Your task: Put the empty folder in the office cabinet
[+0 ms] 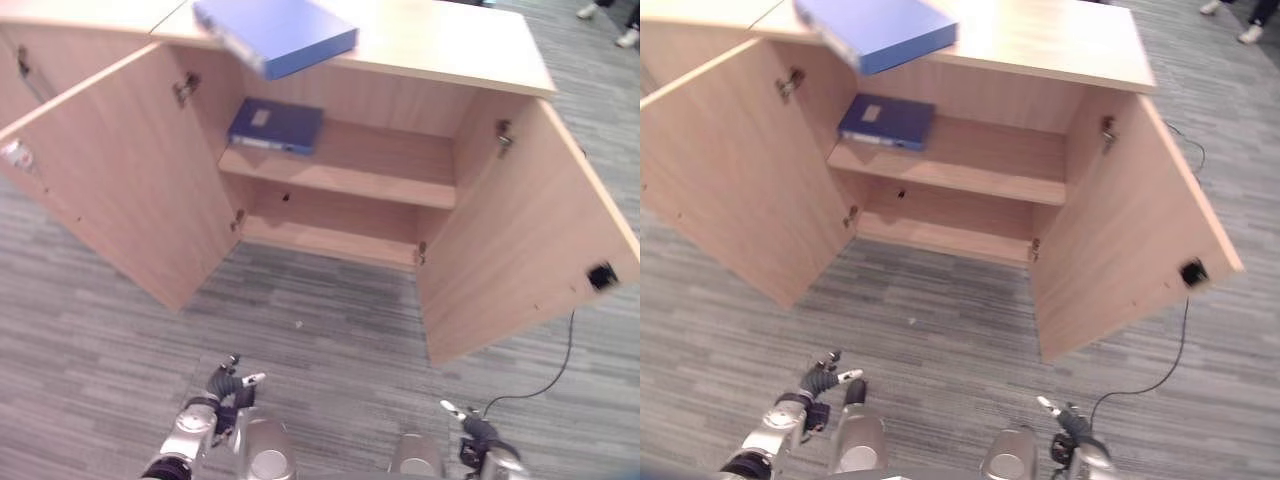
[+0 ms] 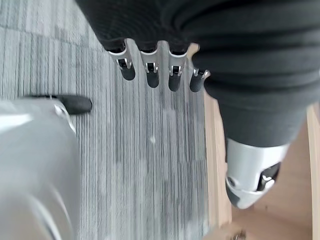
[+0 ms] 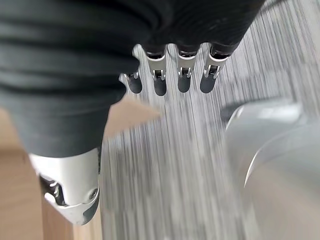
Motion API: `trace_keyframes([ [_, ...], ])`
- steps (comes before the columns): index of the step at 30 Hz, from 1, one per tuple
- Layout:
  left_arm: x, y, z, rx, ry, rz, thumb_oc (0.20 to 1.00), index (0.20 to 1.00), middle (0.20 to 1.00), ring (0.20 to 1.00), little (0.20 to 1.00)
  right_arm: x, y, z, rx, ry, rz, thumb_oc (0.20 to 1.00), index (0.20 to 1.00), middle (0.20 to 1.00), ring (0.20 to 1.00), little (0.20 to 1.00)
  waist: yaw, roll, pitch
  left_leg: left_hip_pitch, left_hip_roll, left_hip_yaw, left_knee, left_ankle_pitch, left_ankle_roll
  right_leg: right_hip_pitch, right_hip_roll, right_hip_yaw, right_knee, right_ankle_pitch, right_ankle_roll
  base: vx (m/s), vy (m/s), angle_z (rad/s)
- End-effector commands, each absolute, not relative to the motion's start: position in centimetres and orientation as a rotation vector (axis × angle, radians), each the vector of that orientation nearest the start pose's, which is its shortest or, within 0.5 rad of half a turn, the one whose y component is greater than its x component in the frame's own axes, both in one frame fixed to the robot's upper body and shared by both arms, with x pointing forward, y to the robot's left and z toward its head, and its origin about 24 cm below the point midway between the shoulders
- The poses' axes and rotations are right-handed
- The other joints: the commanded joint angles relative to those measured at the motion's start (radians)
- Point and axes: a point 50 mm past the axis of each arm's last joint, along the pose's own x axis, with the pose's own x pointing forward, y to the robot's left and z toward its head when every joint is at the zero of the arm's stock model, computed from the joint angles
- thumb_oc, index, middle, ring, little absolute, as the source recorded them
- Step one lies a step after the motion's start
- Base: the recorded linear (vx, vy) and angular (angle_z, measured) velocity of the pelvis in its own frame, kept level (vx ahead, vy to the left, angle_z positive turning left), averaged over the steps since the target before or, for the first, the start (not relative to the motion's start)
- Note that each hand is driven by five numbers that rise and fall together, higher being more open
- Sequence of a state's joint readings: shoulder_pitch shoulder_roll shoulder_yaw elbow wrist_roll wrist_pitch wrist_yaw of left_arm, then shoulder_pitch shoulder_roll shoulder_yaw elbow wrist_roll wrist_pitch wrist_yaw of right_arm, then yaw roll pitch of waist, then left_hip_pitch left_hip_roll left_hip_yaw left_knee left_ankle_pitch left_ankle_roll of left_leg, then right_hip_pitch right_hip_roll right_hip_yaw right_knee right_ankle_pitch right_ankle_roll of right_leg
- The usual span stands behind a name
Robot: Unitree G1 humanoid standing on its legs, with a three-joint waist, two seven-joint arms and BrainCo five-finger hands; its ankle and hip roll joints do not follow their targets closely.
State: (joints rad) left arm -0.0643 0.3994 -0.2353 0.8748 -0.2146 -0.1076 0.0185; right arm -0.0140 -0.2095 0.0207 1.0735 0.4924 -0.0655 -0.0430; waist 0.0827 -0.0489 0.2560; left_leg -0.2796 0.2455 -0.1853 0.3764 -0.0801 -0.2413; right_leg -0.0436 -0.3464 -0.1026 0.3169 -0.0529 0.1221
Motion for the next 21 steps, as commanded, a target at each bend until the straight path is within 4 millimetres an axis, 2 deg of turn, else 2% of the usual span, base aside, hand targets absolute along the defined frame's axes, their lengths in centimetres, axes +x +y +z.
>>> trace_keyframes([
  [1,18.7,23.0,-10.0,0.252,0.669,-0.036,1.000,1.000,1.000,1.000,1.000,13.9,-27.2,-12.9,0.187,0.861,-0.496,1.000,1.000,1.000,1.000,1.000,-0.014,0.059,-0.046,0.100,0.073,-0.003,-0.282,0.173,0.030,0.054,-0.001,-0.028,0.092,-0.083,0.140,0.18,0.408,0.08],
  [3,18.8,23.2,-9.8,0.267,0.668,-0.044,1.000,1.000,1.000,1.000,1.000,14.4,-26.5,-13.0,0.203,0.856,-0.479,1.000,1.000,1.000,1.000,1.000,-0.015,0.044,-0.046,0.114,0.040,0.044,-0.288,0.146,0.058,0.042,-0.041,-0.035,0.093,0.059,0.140,0.12,0.356,0.19],
  [4,18.8,23.3,-9.8,0.268,0.668,-0.044,1.000,1.000,1.000,1.000,1.000,14.4,-26.5,-13.0,0.204,0.857,-0.478,1.000,1.000,1.000,1.000,1.000,-0.011,0.042,-0.046,0.116,0.038,0.049,-0.289,0.146,0.060,0.041,-0.043,-0.031,0.091,0.062,0.140,0.08,0.351,-0.14],
  [5,18.7,23.6,-9.7,0.276,0.667,-0.041,1.000,1.000,1.000,1.000,1.000,14.6,-26.0,-13.0,0.205,0.852,-0.459,1.000,1.000,1.000,1.000,1.000,-0.007,0.039,-0.047,0.136,0.019,0.086,-0.302,0.139,0.081,0.032,-0.074,-0.055,0.103,0.131,0.140,0.09,0.379,-0.31],
  [7,18.4,24.0,-9.5,0.275,0.661,-0.034,1.000,1.000,1.000,1.000,1.000,14.8,-25.2,-13.2,0.201,0.859,-0.424,1.000,1.000,1.000,1.000,1.000,0.005,0.039,-0.039,0.206,-0.020,0.169,-0.348,0.123,0.122,0.010,-0.135,-0.155,0.150,0.225,0.136,0.15,0.603,-0.63],
  [8,17.9,24.4,-9.3,0.277,0.657,-0.039,1.000,1.000,1.000,1.000,1.000,14.9,-24.7,-13.2,0.191,0.855,-0.394,1.000,1.000,1.000,1.000,1.000,0.014,0.054,-0.028,0.244,-0.050,0.204,-0.388,0.120,0.159,0.002,-0.131,-0.243,0.213,0.213,0.133,0.12,0.496,-0.82],
  [9,17.9,24.4,-9.3,0.277,0.657,-0.039,1.000,1.000,1.000,1.000,1.000,14.9,-24.7,-13.2,0.191,0.855,-0.394,1.000,1.000,1.000,1.000,1.000,0.012,0.055,-0.030,0.242,-0.051,0.202,-0.389,0.124,0.160,0.003,-0.130,-0.245,0.208,0.218,0.133,0.14,0.687,-0.86],
  [10,18.0,24.4,-9.0,0.278,0.644,-0.040,1.000,1.000,1.000,1.000,1.000,15.5,-24.3,-13.0,0.184,0.834,-0.365,1.000,1.000,1.000,1.000,1.000,0.005,0.068,-0.001,0.277,-0.095,0.209,-0.403,0.111,0.197,-0.040,-0.022,-0.236,0.273,0.155,0.120,0.05,0.423,-0.52],
  [11,17.9,24.3,-9.0,0.270,0.644,-0.037,1.000,1.000,1.000,1.000,1.000,15.5,-24.2,-12.9,0.185,0.833,-0.361,1.000,1.000,1.000,1.000,1.000,0.006,0.073,0.007,0.287,-0.109,0.211,-0.404,0.108,0.209,-0.060,0.024,-0.234,0.271,0.148,0.123,0.06,0.418,-0.31],
  [12,17.9,24.3,-9.0,0.269,0.644,-0.037,1.000,1.000,1.000,1.000,1.000,15.5,-24.2,-12.9,0.185,0.833,-0.361,1.000,1.000,1.000,1.000,1.000,0.006,0.074,0.006,0.286,-0.109,0.211,-0.403,0.108,0.209,-0.060,0.025,-0.235,0.269,0.149,0.123,0.01,0.178,-0.11],
  [13,17.8,24.4,-9.1,0.264,0.648,-0.025,1.000,1.000,1.000,1.000,1.000,15.7,-24.2,-12.9,0.181,0.826,-0.357,1.000,1.000,1.000,1.000,1.000,0.003,0.075,0.017,0.294,-0.125,0.218,-0.400,0.100,0.217,-0.077,0.070,-0.256,0.256,0.129,0.113,0.04,0.207,-0.03],
  [14,17.8,24.5,-9.2,0.256,0.654,-0.004,1.000,1.000,1.000,1.000,1.000,15.8,-24.2,-12.8,0.175,0.827,-0.354,1.000,1.000,1.000,1.000,1.000,0.000,0.072,0.031,0.312,-0.149,0.220,-0.394,0.083,0.221,-0.116,0.112,-0.314,0.206,0.097,0.099,0.08,0.236,-0.10],
  [15,17.8,24.3,-9.3,0.247,0.655,-0.001,1.000,1.000,1.000,1.000,1.000,16.0,-24.3,-12.7,0.174,0.820,-0.360,1.000,1.000,1.000,1.000,1.000,-0.001,0.062,0.037,0.322,-0.164,0.225,-0.386,0.067,0.219,-0.123,0.120,-0.352,0.142,0.081,0.081,0.08,0.122,-0.21],
  [16,17.8,24.3,-9.3,0.247,0.655,-0.001,1.000,1.000,1.000,1.000,1.000,16.0,-24.3,-12.7,0.175,0.820,-0.360,1.000,1.000,1.000,1.000,1.000,-0.002,0.064,0.039,0.323,-0.161,0.224,-0.385,0.065,0.217,-0.117,0.124,-0.355,0.137,0.080,0.079,0.10,0.031,-0.31],
  [17,17.9,24.2,-9.2,0.241,0.651,-0.002,1.000,1.000,1.000,1.000,1.000,15.8,-24.6,-12.8,0.179,0.822,-0.379,1.000,1.000,1.000,1.000,1.000,0.000,0.052,0.039,0.331,-0.176,0.236,-0.359,0.041,0.211,-0.111,0.126,-0.393,0.029,0.062,0.058,0.08,-0.021,-0.10],
  [19,17.6,23.5,-9.5,0.236,0.654,-0.032,1.000,1.000,1.000,1.000,1.000,15.4,-25.0,-12.8,0.174,0.832,-0.389,1.000,1.000,1.000,1.000,1.000,0.003,0.050,0.037,0.331,-0.185,0.243,-0.332,0.022,0.206,-0.064,0.133,-0.366,-0.043,0.044,0.033,0.08,-0.021,-0.02],
  [20,17.6,23.5,-9.5,0.237,0.653,-0.032,1.000,1.000,1.000,1.000,1.000,15.4,-25.0,-12.8,0.174,0.831,-0.389,1.000,1.000,1.000,1.000,1.000,0.001,0.050,0.034,0.325,-0.186,0.241,-0.332,0.028,0.207,-0.065,0.134,-0.369,-0.051,0.052,0.031,0.06,0.022,-0.13],
  [21,17.4,23.1,-9.7,0.218,0.658,-0.031,1.000,1.000,1.000,1.000,1.000,15.3,-25.6,-12.7,0.164,0.831,-0.402,1.000,1.000,1.000,1.000,1.000,-0.005,0.063,0.028,0.320,-0.190,0.256,-0.320,0.025,0.202,-0.055,0.137,-0.346,-0.073,0.047,0.026,0.04,0.028,-0.02],
])
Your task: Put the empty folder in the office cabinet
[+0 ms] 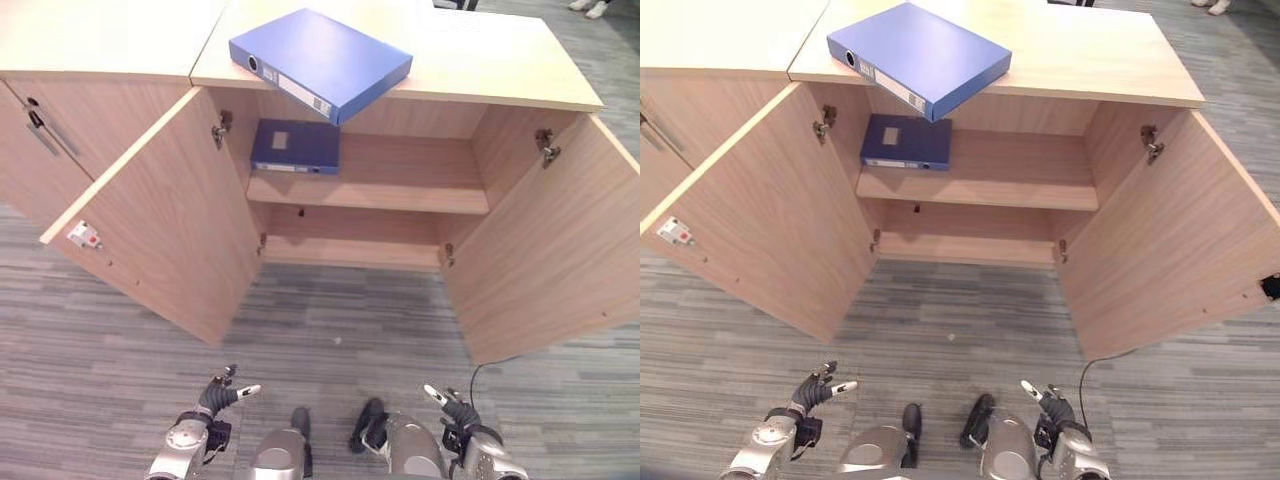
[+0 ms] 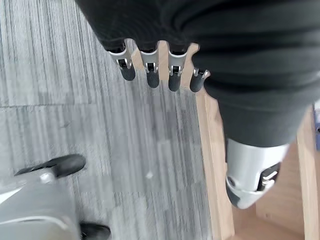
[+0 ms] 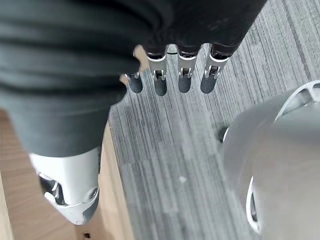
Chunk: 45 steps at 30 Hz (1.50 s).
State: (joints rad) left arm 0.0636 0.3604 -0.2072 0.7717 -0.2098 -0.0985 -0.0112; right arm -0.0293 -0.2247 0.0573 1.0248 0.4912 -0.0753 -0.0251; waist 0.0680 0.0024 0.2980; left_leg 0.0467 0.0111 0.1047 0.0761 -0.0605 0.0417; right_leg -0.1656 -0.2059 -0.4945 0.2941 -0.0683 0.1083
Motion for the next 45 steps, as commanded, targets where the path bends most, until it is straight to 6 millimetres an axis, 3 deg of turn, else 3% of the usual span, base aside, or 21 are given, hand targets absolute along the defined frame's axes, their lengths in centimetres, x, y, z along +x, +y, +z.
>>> trace_keyframes([
  [1,17.4,22.8,-9.8,0.203,0.657,-0.029,1.000,1.000,1.000,1.000,1.000,15.3,-25.9,-12.6,0.153,0.830,-0.405,1.000,1.000,1.000,1.000,1.000,0.006,0.019,-0.022,-0.009,0.045,-0.023,-0.021,0.005,-0.084,0.078,-0.007,0.040,-0.072,0.067,0.037,0.05,0.027,0.04],
  [7,16.8,21.7,-10.4,0.164,0.675,-0.047,1.000,1.000,1.000,1.000,1.000,15.1,-27.1,-12.2,0.121,0.824,-0.424,1.000,1.000,1.000,1.000,1.000,-0.019,0.053,-0.043,-0.007,0.055,-0.012,0.008,-0.011,-0.103,0.116,-0.006,0.043,-0.118,0.055,0.025,0.07,-0.017,-0.05],
  [11,17.1,21.2,-10.3,0.144,0.662,-0.053,1.000,1.000,1.000,1.000,1.000,15.0,-27.8,-12.0,0.118,0.810,-0.443,1.000,1.000,1.000,1.000,1.000,-0.034,0.066,-0.034,-0.059,0.085,0.002,0.124,-0.021,-0.144,0.136,0.001,0.054,-0.144,0.030,0.004,-0.01,-0.048,-0.08],
  [13,17.6,20.7,-10.2,0.132,0.650,-0.057,1.000,1.000,1.000,1.000,1.000,14.7,-28.3,-11.9,0.114,0.812,-0.461,1.000,1.000,1.000,1.000,1.000,-0.038,0.071,-0.007,-0.113,0.105,-0.002,0.225,-0.001,-0.180,0.155,0.008,0.064,-0.152,0.006,-0.022,-0.05,-0.057,0.00],
  [18,17.7,20.5,-10.2,0.135,0.651,-0.058,1.000,1.000,1.000,1.000,1.000,14.4,-28.5,-12.0,0.123,0.822,-0.476,1.000,1.000,1.000,1.000,1.000,-0.048,0.067,0.006,-0.141,0.127,-0.018,0.277,0.025,-0.192,0.160,0.015,0.071,-0.134,-0.023,-0.039,0.01,-0.013,0.02],
  [19,17.9,20.4,-10.1,0.138,0.644,-0.063,1.000,1.000,1.000,1.000,1.000,14.6,-28.5,-12.0,0.121,0.819,-0.480,1.000,1.000,1.000,1.000,1.000,-0.051,0.067,0.016,-0.155,0.168,0.007,0.250,0.024,-0.187,0.162,0.010,0.067,-0.122,-0.039,-0.040,0.03,0.053,0.13],
  [21,18.2,20.4,-10.0,0.151,0.641,-0.061,1.000,1.000,1.000,1.000,1.000,14.8,-28.4,-11.9,0.115,0.815,-0.471,1.000,1.000,1.000,1.000,1.000,-0.048,0.066,0.016,-0.163,0.179,0.009,0.197,0.039,-0.176,0.159,0.011,0.066,-0.113,-0.041,-0.034,0.06,0.067,0.14],
  [26,18.4,20.8,-9.9,0.168,0.639,-0.043,1.000,1.000,1.000,1.000,1.000,15.2,-28.0,-11.9,0.097,0.814,-0.449,1.000,1.000,1.000,1.000,1.000,-0.020,0.079,0.016,-0.205,0.212,-0.031,0.010,0.138,-0.173,0.179,0.038,0.084,-0.092,-0.072,-0.014,0.15,0.102,0.05],
  [31,18.4,22.1,-9.7,0.177,0.637,0.000,1.000,1.000,1.000,1.000,1.000,15.5,-27.3,-12.0,0.088,0.820,-0.417,1.000,1.000,1.000,1.000,1.000,0.028,0.052,0.034,-0.248,0.258,-0.125,-0.039,0.166,-0.181,0.206,0.059,0.138,-0.028,-0.126,-0.007,0.21,0.125,-0.31],
  [36,18.0,22.8,-9.9,0.189,0.660,0.011,1.000,1.000,1.000,1.000,1.000,15.3,-26.3,-12.5,0.104,0.836,-0.394,1.000,1.000,1.000,1.000,1.000,0.050,0.025,0.013,-0.239,0.277,-0.111,-0.038,0.191,-0.186,0.216,0.060,0.130,-0.001,-0.140,0.011,0.14,0.105,0.05],
  [40,18.1,23.6,-9.7,0.234,0.667,0.000,1.000,1.000,1.000,1.000,1.000,15.1,-24.5,-13.2,0.145,0.861,-0.368,1.000,1.000,1.000,1.000,1.000,0.072,-0.024,-0.005,-0.245,0.227,-0.097,0.022,0.171,-0.169,0.233,0.016,0.131,0.011,-0.111,0.050,0.21,0.208,0.10],
  [45,18.5,24.2,-9.2,0.257,0.646,-0.001,1.000,1.000,1.000,1.000,1.000,15.8,-23.6,-13.1,0.159,0.852,-0.339,1.000,1.000,1.000,1.000,1.000,0.085,-0.052,-0.006,-0.245,0.181,-0.082,0.057,0.122,-0.135,0.216,-0.024,0.144,0.039,-0.043,0.092,0.17,0.235,0.06],
])
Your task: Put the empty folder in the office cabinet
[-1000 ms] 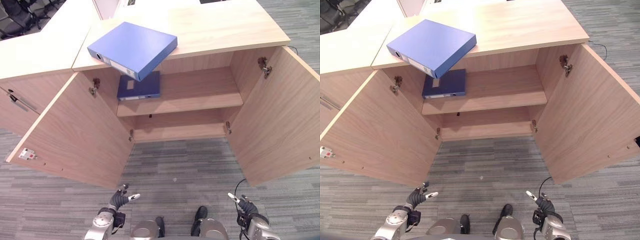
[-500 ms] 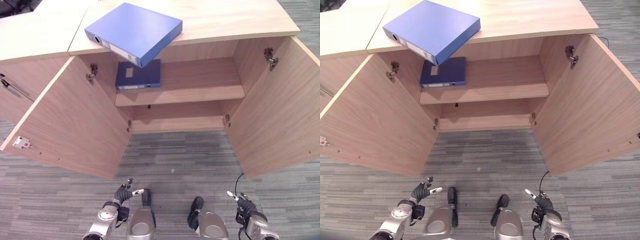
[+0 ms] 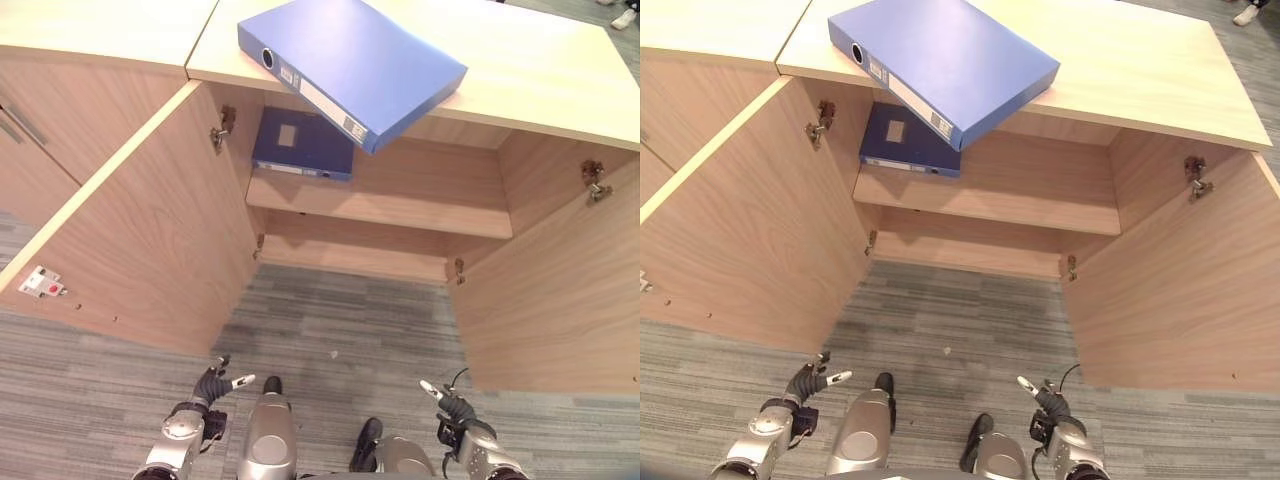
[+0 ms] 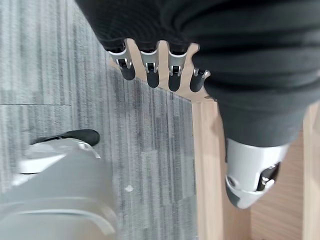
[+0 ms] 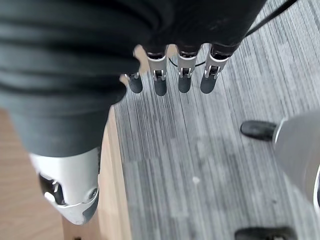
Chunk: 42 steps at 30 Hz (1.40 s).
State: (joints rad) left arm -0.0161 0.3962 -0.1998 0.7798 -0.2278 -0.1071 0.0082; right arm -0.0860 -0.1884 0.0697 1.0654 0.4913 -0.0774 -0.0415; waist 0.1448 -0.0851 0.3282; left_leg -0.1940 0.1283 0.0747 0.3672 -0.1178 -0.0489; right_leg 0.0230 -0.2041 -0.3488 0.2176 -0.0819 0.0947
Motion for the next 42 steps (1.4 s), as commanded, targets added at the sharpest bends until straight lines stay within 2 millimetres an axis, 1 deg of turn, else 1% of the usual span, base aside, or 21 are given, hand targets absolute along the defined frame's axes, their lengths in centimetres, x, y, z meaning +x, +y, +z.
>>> trace_keyframes([
  [1,18.5,24.5,-9.0,0.266,0.646,0.000,1.000,1.000,1.000,1.000,1.000,16.1,-23.3,-13.1,0.165,0.845,-0.333,1.000,1.000,1.000,1.000,1.000,0.010,0.032,-0.035,-0.003,0.053,-0.047,-0.228,0.168,-0.034,0.019,-0.035,0.003,0.138,0.002,0.120,0.13,0.238,0.07],
  [4,18.8,25.2,-8.4,0.284,0.627,0.009,1.000,1.000,1.000,1.000,1.000,17.1,-22.2,-12.8,0.175,0.826,-0.289,1.000,1.000,1.000,1.000,1.000,0.013,0.035,-0.026,0.021,0.038,-0.025,-0.225,0.133,0.005,-0.045,-0.038,0.027,0.280,0.102,0.156,0.15,0.298,0.02],
  [6,18.9,25.3,-8.2,0.276,0.617,0.015,1.000,1.000,1.000,1.000,1.000,17.5,-21.7,-12.7,0.175,0.815,-0.266,1.000,1.000,1.000,1.000,1.000,0.009,0.059,-0.014,0.048,0.044,-0.015,-0.231,0.123,0.027,-0.083,-0.024,0.012,0.372,0.141,0.166,0.09,0.201,-0.17],
  [9,18.8,25.3,-8.3,0.274,0.622,0.018,1.000,1.000,1.000,1.000,1.000,17.9,-21.2,-12.6,0.176,0.805,-0.246,1.000,1.000,1.000,1.000,1.000,0.007,0.076,-0.004,0.080,0.042,-0.004,-0.248,0.112,0.039,-0.117,-0.022,-0.017,0.416,0.161,0.167,0.06,0.126,-0.23],
  [10,18.8,25.3,-8.3,0.279,0.624,0.018,1.000,1.000,1.000,1.000,1.000,18.0,-21.1,-12.5,0.178,0.802,-0.243,1.000,1.000,1.000,1.000,1.000,0.005,0.074,-0.002,0.090,0.033,-0.005,-0.256,0.108,0.040,-0.122,-0.029,-0.025,0.389,0.160,0.167,0.14,-0.033,-0.20],
  [12,19.4,25.2,-8.1,0.274,0.604,0.021,1.000,1.000,1.000,1.000,1.000,18.1,-21.6,-12.3,0.170,0.785,-0.254,1.000,1.000,1.000,1.000,1.000,-0.002,0.062,-0.005,0.097,0.025,-0.010,-0.267,0.091,0.011,-0.113,-0.110,-0.033,0.165,0.133,0.146,0.16,-0.151,-0.26],
  [14,19.6,25.0,-8.0,0.271,0.599,0.019,1.000,1.000,1.000,1.000,1.000,18.2,-21.8,-12.2,0.168,0.779,-0.257,1.000,1.000,1.000,1.000,1.000,-0.006,0.064,-0.007,0.092,0.030,-0.018,-0.261,0.086,-0.002,-0.108,-0.130,-0.027,0.115,0.133,0.139,0.05,-0.149,-0.04],
  [15,19.9,24.9,-7.9,0.271,0.588,0.018,1.000,1.000,1.000,1.000,1.000,18.4,-22.0,-12.0,0.172,0.771,-0.266,1.000,1.000,1.000,1.000,1.000,-0.008,0.062,-0.008,0.079,0.037,-0.030,-0.252,0.080,-0.020,-0.111,-0.161,-0.001,0.045,0.145,0.133,0.15,-0.421,0.13],
  [16,20.5,24.9,-7.6,0.268,0.572,0.029,1.000,1.000,1.000,1.000,1.000,18.4,-22.3,-12.0,0.195,0.769,-0.292,1.000,1.000,1.000,1.000,1.000,-0.031,0.062,-0.016,0.062,0.065,-0.059,-0.234,0.066,-0.062,-0.129,-0.231,0.090,-0.070,0.240,0.152,0.15,-0.419,0.25],
  [18,20.6,24.9,-7.6,0.269,0.570,0.033,1.000,1.000,1.000,1.000,1.000,18.5,-22.5,-11.9,0.199,0.765,-0.296,1.000,1.000,1.000,1.000,1.000,-0.037,0.062,-0.018,0.060,0.076,-0.062,-0.226,0.063,-0.074,-0.129,-0.237,0.113,-0.088,0.268,0.160,0.13,-0.351,0.52],
  [19,20.6,24.8,-7.6,0.266,0.561,0.027,1.000,1.000,1.000,1.000,1.000,18.1,-22.6,-12.1,0.195,0.773,-0.290,1.000,1.000,1.000,1.000,1.000,-0.042,0.054,-0.026,0.057,0.082,-0.067,-0.214,0.064,-0.092,-0.116,-0.229,0.128,-0.104,0.270,0.167,0.20,-0.460,0.43],
  [20,20.5,24.6,-7.6,0.254,0.556,0.024,1.000,1.000,1.000,1.000,1.000,18.1,-22.7,-12.0,0.177,0.770,-0.277,1.000,1.000,1.000,1.000,1.000,-0.043,0.056,-0.038,0.062,0.099,-0.072,-0.215,0.073,-0.111,-0.108,-0.208,0.113,-0.105,0.237,0.167,0.28,-0.546,0.13],
  [21,19.6,24.4,-8.4,0.219,0.589,0.042,1.000,1.000,1.000,1.000,1.000,18.0,-22.8,-12.1,0.126,0.787,-0.242,1.000,1.000,1.000,1.000,1.000,-0.047,0.079,-0.050,0.095,0.136,-0.075,-0.245,0.095,-0.136,-0.095,-0.182,0.075,-0.111,0.186,0.167,0.26,-0.460,-0.12],
  [22,19.4,24.2,-8.6,0.206,0.595,0.045,1.000,1.000,1.000,1.000,1.000,18.0,-22.8,-12.1,0.110,0.790,-0.231,1.000,1.000,1.000,1.000,1.000,-0.048,0.087,-0.053,0.105,0.152,-0.077,-0.257,0.106,-0.145,-0.087,-0.170,0.059,-0.119,0.171,0.167,0.21,-0.440,-0.31],
  [25,18.9,23.0,-9.2,0.151,0.615,0.044,1.000,1.000,1.000,1.000,1.000,18.4,-23.6,-11.5,0.018,0.774,-0.183,1.000,1.000,1.000,1.000,1.000,-0.054,0.120,-0.052,0.117,0.215,-0.072,-0.248,0.175,-0.177,-0.054,-0.104,0.010,-0.144,0.102,0.131,0.10,-0.356,-0.10],
  [27,19.3,22.2,-9.2,0.130,0.606,0.028,1.000,1.000,1.000,1.000,1.000,18.4,-24.5,-11.2,-0.001,0.767,-0.203,1.000,1.000,1.000,1.000,1.000,-0.069,0.134,-0.041,0.095,0.248,-0.030,-0.212,0.266,-0.177,-0.030,-0.086,-0.038,-0.153,0.087,0.106,0.06,-0.271,0.00],
  [29,19.4,21.9,-9.2,0.124,0.601,0.022,1.000,1.000,1.000,1.000,1.000,18.2,-25.0,-11.2,-0.007,0.773,-0.218,1.000,1.000,1.000,1.000,1.000,-0.080,0.135,-0.041,0.094,0.262,0.024,-0.192,0.281,-0.168,-0.015,-0.075,-0.059,-0.165,0.082,0.092,0.04,-0.217,0.38],
  [33,19.1,21.6,-9.5,0.110,0.616,0.035,1.000,1.000,1.000,1.000,1.000,18.0,-25.8,-11.3,-0.041,0.796,-0.235,1.000,1.000,1.000,1.000,1.000,-0.065,0.129,-0.031,0.052,0.160,0.031,-0.167,0.180,-0.140,0.016,-0.037,-0.084,-0.216,0.072,0.069,0.03,-0.178,0.11],
  [36,19.2,21.8,-9.6,0.125,0.622,0.039,1.000,1.000,1.000,1.000,1.000,18.0,-26.0,-11.3,-0.036,0.803,-0.260,1.000,1.000,1.000,1.000,1.000,-0.047,0.123,-0.038,0.030,0.102,0.021,-0.263,0.197,-0.129,0.024,-0.020,-0.093,-0.247,0.084,0.076,0.05,-0.013,-0.10],
  [39,19.1,21.9,-9.6,0.133,0.626,0.037,1.000,1.000,1.000,1.000,1.000,17.8,-25.6,-11.6,-0.026,0.812,-0.263,1.000,1.000,1.000,1.000,1.000,-0.030,0.120,-0.041,0.020,0.092,0.009,-0.327,0.228,-0.128,0.038,-0.005,-0.089,-0.258,0.082,0.083,0.08,0.054,0.14],
  [42,19.3,22.3,-9.5,0.154,0.625,0.035,1.000,1.000,1.000,1.000,1.000,18.1,-25.0,-11.7,-0.016,0.806,-0.253,1.000,1.000,1.000,1.000,1.000,-0.006,0.106,-0.040,-0.004,0.112,-0.012,-0.399,0.276,-0.133,0.061,0.007,-0.075,-0.255,0.059,0.091,0.20,0.167,0.07],
])
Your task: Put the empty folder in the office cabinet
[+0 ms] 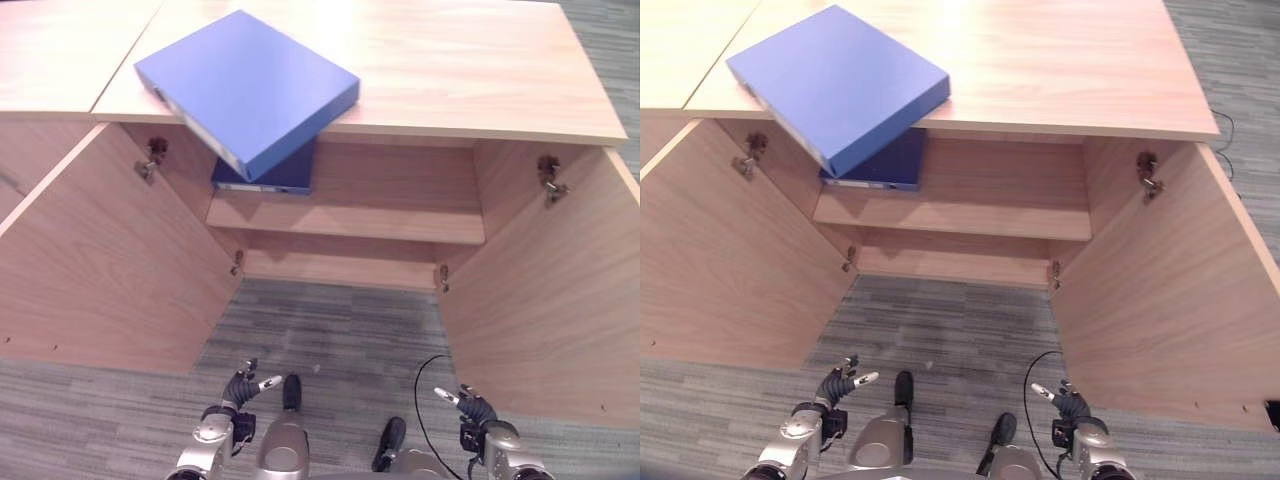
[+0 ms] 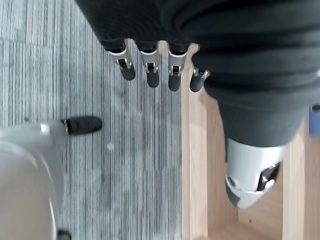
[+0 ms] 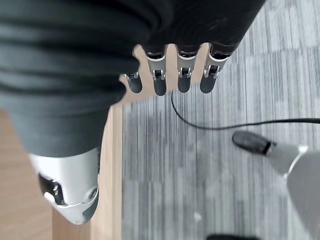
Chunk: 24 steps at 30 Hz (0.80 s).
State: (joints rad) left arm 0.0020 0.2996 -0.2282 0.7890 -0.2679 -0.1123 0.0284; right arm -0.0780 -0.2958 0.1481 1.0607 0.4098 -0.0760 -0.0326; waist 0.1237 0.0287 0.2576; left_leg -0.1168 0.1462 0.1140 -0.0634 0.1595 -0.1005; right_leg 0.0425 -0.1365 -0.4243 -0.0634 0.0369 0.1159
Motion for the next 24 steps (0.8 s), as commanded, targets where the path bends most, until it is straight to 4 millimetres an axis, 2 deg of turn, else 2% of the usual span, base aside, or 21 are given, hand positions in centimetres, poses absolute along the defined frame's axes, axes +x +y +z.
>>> trace_keyframes([
  [1,19.5,22.3,-9.4,0.157,0.620,0.033,1.000,1.000,1.000,1.000,1.000,18.1,-24.9,-11.7,-0.009,0.804,-0.258,1.000,1.000,1.000,1.000,1.000,0.021,-0.013,0.032,-0.096,0.100,-0.054,0.026,0.001,-0.082,0.049,-0.062,0.003,0.027,-0.068,0.071,0.21,0.193,0.03],
  [5,20.1,22.5,-9.0,0.174,0.605,0.023,1.000,1.000,1.000,1.000,1.000,18.1,-24.7,-11.8,-0.001,0.811,-0.264,1.000,1.000,1.000,1.000,1.000,0.039,-0.031,0.036,-0.141,0.114,-0.065,0.042,-0.001,-0.080,0.071,-0.065,0.012,0.035,-0.093,0.072,0.18,0.163,0.01],
  [7,20.6,22.9,-8.5,0.192,0.588,0.017,1.000,1.000,1.000,1.000,1.000,17.6,-24.0,-12.3,0.017,0.830,-0.253,1.000,1.000,1.000,1.000,1.000,0.047,-0.054,0.025,-0.161,0.101,-0.061,0.074,0.005,-0.071,0.093,-0.083,0.006,0.056,-0.109,0.082,0.23,0.202,0.06],
  [8,20.7,22.9,-8.5,0.192,0.588,0.016,1.000,1.000,1.000,1.000,1.000,17.6,-24.0,-12.3,0.017,0.829,-0.254,1.000,1.000,1.000,1.000,1.000,0.047,-0.054,0.023,-0.166,0.101,-0.061,0.075,0.007,-0.069,0.090,-0.084,0.005,0.055,-0.105,0.083,0.19,0.273,0.30],
  [9,21.0,23.1,-8.2,0.212,0.580,0.009,1.000,1.000,1.000,1.000,1.000,18.1,-23.5,-12.2,0.041,0.825,-0.259,1.000,1.000,1.000,1.000,1.000,0.051,-0.074,0.022,-0.179,0.071,-0.039,0.118,-0.013,-0.052,0.076,-0.112,0.009,0.126,-0.111,0.087,0.17,0.391,0.33],
  [10,21.3,23.5,-7.6,0.222,0.556,0.007,1.000,1.000,1.000,1.000,1.000,18.6,-22.6,-12.2,0.070,0.814,-0.246,1.000,1.000,1.000,1.000,1.000,0.054,-0.084,0.020,-0.175,0.058,-0.011,0.131,-0.037,-0.019,0.028,-0.136,0.011,0.219,-0.096,0.105,0.18,0.390,0.38],
  [11,21.3,23.6,-7.6,0.222,0.556,0.007,1.000,1.000,1.000,1.000,1.000,18.6,-22.6,-12.2,0.071,0.814,-0.245,1.000,1.000,1.000,1.000,1.000,0.056,-0.088,0.019,-0.176,0.056,-0.007,0.132,-0.039,-0.017,0.022,-0.141,0.015,0.226,-0.098,0.107,0.18,0.425,0.05],
  [13,21.1,24.5,-7.1,0.237,0.544,0.021,1.000,1.000,1.000,1.000,1.000,19.0,-21.4,-12.3,0.100,0.816,-0.214,1.000,1.000,1.000,1.000,1.000,0.053,-0.085,0.037,-0.125,0.040,0.039,0.134,-0.079,0.023,-0.054,-0.195,-0.001,0.424,-0.015,0.142,0.18,0.361,-0.05],
  [14,20.9,24.7,-7.2,0.248,0.549,0.029,1.000,1.000,1.000,1.000,1.000,19.2,-21.1,-12.3,0.096,0.815,-0.199,1.000,1.000,1.000,1.000,1.000,0.052,-0.072,0.043,-0.109,0.038,0.048,0.125,-0.082,0.038,-0.078,-0.196,-0.010,0.481,0.017,0.146,0.15,0.274,-0.03],
  [16,21.0,25.0,-7.1,0.254,0.548,0.042,1.000,1.000,1.000,1.000,1.000,19.5,-20.5,-12.1,0.098,0.801,-0.177,1.000,1.000,1.000,1.000,1.000,0.045,-0.057,0.056,-0.072,0.017,0.047,0.105,-0.095,0.055,-0.116,-0.174,-0.007,0.534,0.023,0.146,0.12,0.189,-0.11],
  [17,21.0,24.9,-7.1,0.254,0.547,0.041,1.000,1.000,1.000,1.000,1.000,19.5,-20.5,-12.1,0.098,0.800,-0.177,1.000,1.000,1.000,1.000,1.000,0.045,-0.055,0.055,-0.075,0.019,0.047,0.104,-0.092,0.056,-0.117,-0.171,-0.008,0.529,0.028,0.146,0.08,0.125,-0.16],
  [19,21.2,24.8,-7.0,0.248,0.541,0.047,1.000,1.000,1.000,1.000,1.000,19.7,-20.4,-11.9,0.097,0.785,-0.171,1.000,1.000,1.000,1.000,1.000,0.029,-0.046,0.066,-0.049,-0.010,0.032,0.080,-0.095,0.066,-0.145,-0.141,0.013,0.498,0.016,0.141,0.13,0.125,0.07],
  [20,21.2,24.7,-7.0,0.248,0.535,0.044,1.000,1.000,1.000,1.000,1.000,19.7,-20.6,-11.8,0.098,0.775,-0.178,1.000,1.000,1.000,1.000,1.000,0.019,-0.043,0.068,-0.036,-0.026,0.025,0.062,-0.100,0.064,-0.151,-0.137,0.019,0.429,-0.003,0.133,0.17,0.069,0.23],
  [23,21.6,24.4,-7.0,0.256,0.530,0.037,1.000,1.000,1.000,1.000,1.000,19.9,-21.0,-11.6,0.094,0.763,-0.196,1.000,1.000,1.000,1.000,1.000,0.002,-0.038,0.067,-0.023,-0.032,0.011,0.042,-0.112,0.044,-0.176,-0.172,0.014,0.270,0.002,0.114,0.14,-0.036,0.21],
  [24,21.6,24.3,-7.0,0.257,0.529,0.033,1.000,1.000,1.000,1.000,1.000,19.8,-21.2,-11.6,0.096,0.765,-0.201,1.000,1.000,1.000,1.000,1.000,-0.008,-0.032,0.067,-0.022,-0.035,-0.002,0.044,-0.115,0.043,-0.189,-0.174,0.046,0.255,0.011,0.113,0.14,-0.066,0.16],
])
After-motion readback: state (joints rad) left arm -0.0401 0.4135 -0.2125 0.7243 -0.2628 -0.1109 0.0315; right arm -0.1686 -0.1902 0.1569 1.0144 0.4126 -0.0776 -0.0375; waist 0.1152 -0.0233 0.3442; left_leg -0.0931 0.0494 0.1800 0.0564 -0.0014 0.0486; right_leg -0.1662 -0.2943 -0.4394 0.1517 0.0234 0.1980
